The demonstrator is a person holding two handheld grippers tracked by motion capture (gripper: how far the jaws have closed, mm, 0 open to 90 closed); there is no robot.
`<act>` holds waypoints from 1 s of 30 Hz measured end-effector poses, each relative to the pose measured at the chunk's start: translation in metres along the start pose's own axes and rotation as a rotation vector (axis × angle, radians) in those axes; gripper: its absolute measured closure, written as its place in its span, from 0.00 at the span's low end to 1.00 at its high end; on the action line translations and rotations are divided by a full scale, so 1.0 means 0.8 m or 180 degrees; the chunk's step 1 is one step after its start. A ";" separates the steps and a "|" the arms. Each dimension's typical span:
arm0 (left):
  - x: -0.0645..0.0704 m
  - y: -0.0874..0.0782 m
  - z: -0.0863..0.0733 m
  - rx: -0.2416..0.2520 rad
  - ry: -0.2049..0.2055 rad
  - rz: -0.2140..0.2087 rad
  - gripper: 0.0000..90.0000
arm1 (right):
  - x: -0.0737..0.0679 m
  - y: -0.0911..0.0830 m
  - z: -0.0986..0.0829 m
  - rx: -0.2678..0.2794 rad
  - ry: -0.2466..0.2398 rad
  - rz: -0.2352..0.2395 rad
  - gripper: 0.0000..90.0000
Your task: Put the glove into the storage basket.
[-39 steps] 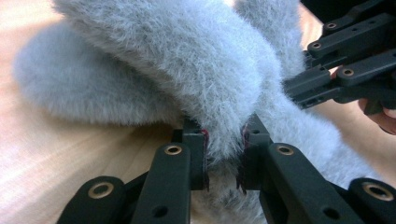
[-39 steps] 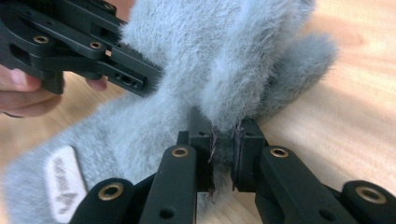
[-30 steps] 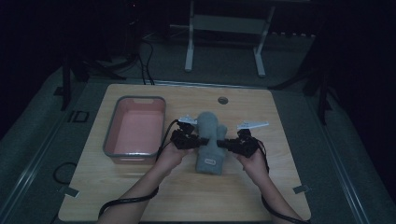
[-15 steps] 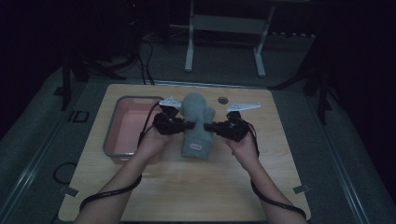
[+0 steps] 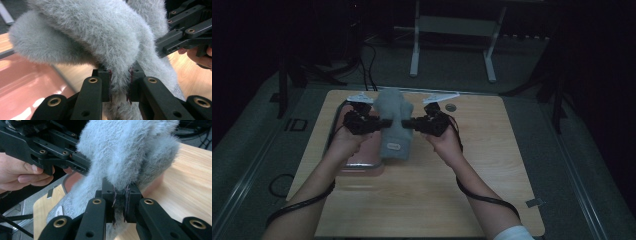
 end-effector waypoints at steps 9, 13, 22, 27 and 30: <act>-0.044 -0.047 -0.010 -0.0057 -0.0104 0.0217 0.87 | -0.030 0.059 0.034 0.0007 -0.0108 0.0119 0.91; -0.062 -0.050 -0.023 -0.0094 -0.0168 0.0284 0.87 | -0.034 0.085 0.036 -0.0037 -0.0103 0.0139 0.91; -0.101 -0.009 -0.072 -0.0262 -0.0475 0.0298 0.87 | -0.013 0.142 0.006 -0.0318 0.0037 0.0032 0.91; -0.115 0.013 -0.091 -0.0482 -0.0618 0.0393 0.87 | 0.000 0.172 -0.012 -0.0555 0.0126 -0.0104 0.91; -0.122 0.022 -0.099 -0.0621 -0.0688 0.0454 0.87 | 0.005 0.187 -0.020 -0.0690 0.0192 -0.0174 0.91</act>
Point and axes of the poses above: each handheld gripper's, and its own axes: y roughly forward along the jaws, z roughly out of its top, x roughly to its right, the point moved 4 cm from there along y, roughly forward along the jaws, and after that the axes turned 2 degrees about -x, right-handed, at the moved point
